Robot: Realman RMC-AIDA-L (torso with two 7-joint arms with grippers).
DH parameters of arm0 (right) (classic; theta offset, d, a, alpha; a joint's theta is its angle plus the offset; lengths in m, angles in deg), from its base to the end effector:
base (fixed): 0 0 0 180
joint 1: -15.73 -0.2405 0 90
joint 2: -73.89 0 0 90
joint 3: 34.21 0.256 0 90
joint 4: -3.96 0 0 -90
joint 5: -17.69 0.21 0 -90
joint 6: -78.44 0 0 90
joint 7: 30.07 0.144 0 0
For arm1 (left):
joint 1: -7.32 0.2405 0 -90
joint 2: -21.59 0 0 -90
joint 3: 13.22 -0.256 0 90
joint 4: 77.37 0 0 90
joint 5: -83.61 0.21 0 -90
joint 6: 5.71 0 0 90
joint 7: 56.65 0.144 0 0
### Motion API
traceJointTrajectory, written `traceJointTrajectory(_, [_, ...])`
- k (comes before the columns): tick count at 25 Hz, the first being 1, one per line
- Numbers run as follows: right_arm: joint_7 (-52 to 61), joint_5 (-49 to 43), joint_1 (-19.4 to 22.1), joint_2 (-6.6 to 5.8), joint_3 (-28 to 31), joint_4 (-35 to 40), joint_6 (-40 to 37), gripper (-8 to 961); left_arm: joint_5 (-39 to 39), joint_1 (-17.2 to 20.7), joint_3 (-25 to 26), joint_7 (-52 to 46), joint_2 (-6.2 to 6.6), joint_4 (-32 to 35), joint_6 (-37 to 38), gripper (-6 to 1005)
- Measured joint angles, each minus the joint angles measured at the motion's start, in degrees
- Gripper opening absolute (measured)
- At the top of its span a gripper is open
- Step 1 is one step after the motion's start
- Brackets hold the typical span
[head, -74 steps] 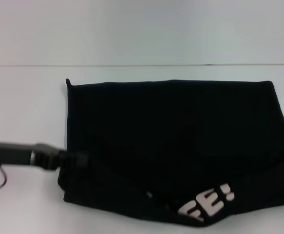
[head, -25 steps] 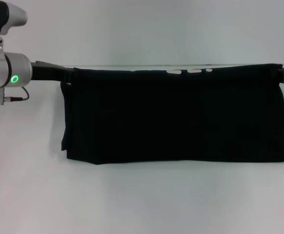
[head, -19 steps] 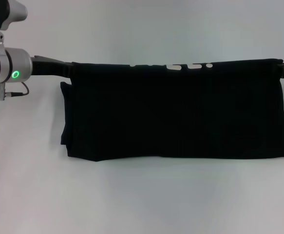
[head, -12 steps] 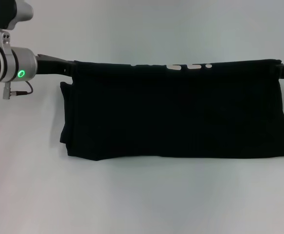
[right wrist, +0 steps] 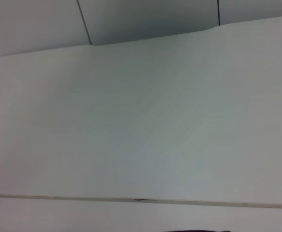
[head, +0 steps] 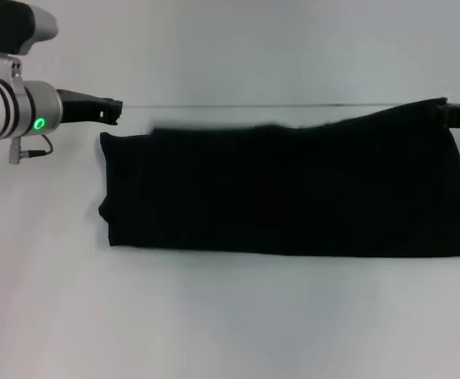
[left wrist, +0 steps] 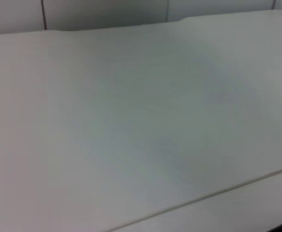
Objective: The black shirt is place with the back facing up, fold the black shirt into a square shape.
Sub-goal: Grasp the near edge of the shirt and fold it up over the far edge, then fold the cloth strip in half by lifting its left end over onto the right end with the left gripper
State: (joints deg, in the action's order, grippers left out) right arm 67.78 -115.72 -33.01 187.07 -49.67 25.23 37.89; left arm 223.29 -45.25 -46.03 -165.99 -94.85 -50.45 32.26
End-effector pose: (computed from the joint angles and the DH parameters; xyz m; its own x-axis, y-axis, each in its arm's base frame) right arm 0.2986 0.4624 0.0463 0.5660 -0.5506 -0.6136 -0.8115 -0.2405 -0.5326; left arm -0.2488 0.4812 0.0215 0.7139 0.5543 0.4279 0.6750 -0.3820 -0.6312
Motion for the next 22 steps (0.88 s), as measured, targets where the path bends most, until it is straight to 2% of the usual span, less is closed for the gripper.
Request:
traceJointTrajectory(1, [0.0,0.0,0.0,0.04,0.0,0.1,0.1,42,0.0,0.0,-0.1,0.2,-0.22,-0.1,-1.0,2])
traceJointTrajectory(3, [0.0,0.0,-0.1,0.09,0.0,0.1,0.4,42,0.1,0.0,-0.2,0.2,-0.64,-0.4,-2.9,68])
traceJointTrajectory(6, [0.1,0.0,0.0,0.10,0.0,0.4,1.1,127,0.4,0.1,-0.2,0.2,-1.36,-0.6,-5.1,167])
traceJointTrajectory(9, [1.0,0.0,0.0,0.04,0.0,0.6,1.4,213,0.5,0.4,-0.2,-0.5,-1.55,-0.4,-5.7,280])
traceJointTrajectory(11, [2.3,0.0,0.2,-0.23,0.0,0.9,0.1,309,0.5,0.8,-0.2,-2.1,-1.55,0.1,-5.3,355])
traceJointTrajectory(14, [5.0,0.0,0.7,-0.73,0.0,2.4,-6.0,453,0.6,1.5,-0.2,-4.0,-1.55,1.5,-3.4,455])
traceJointTrajectory(15, [5.9,0.0,1.0,-0.98,0.1,3.0,-8.8,500,0.4,3.9,-0.2,-8.0,-1.46,6.2,4.9,487])
traceJointTrajectory(16, [6.9,0.0,1.4,-1.17,0.1,3.6,-12.0,546,0.4,3.9,-0.2,-8.0,-1.46,6.2,4.9,518])
traceJointTrajectory(17, [7.6,0.0,1.8,-1.37,0.1,4.2,-15.0,593,0.1,5.1,-0.1,-9.2,-1.42,8.4,8.6,549])
traceJointTrajectory(22, [8.5,-0.1,3.7,-2.20,-0.2,6.1,-27.1,584,-2.5,10.9,0.2,-11.8,-1.55,17.7,26.6,724])
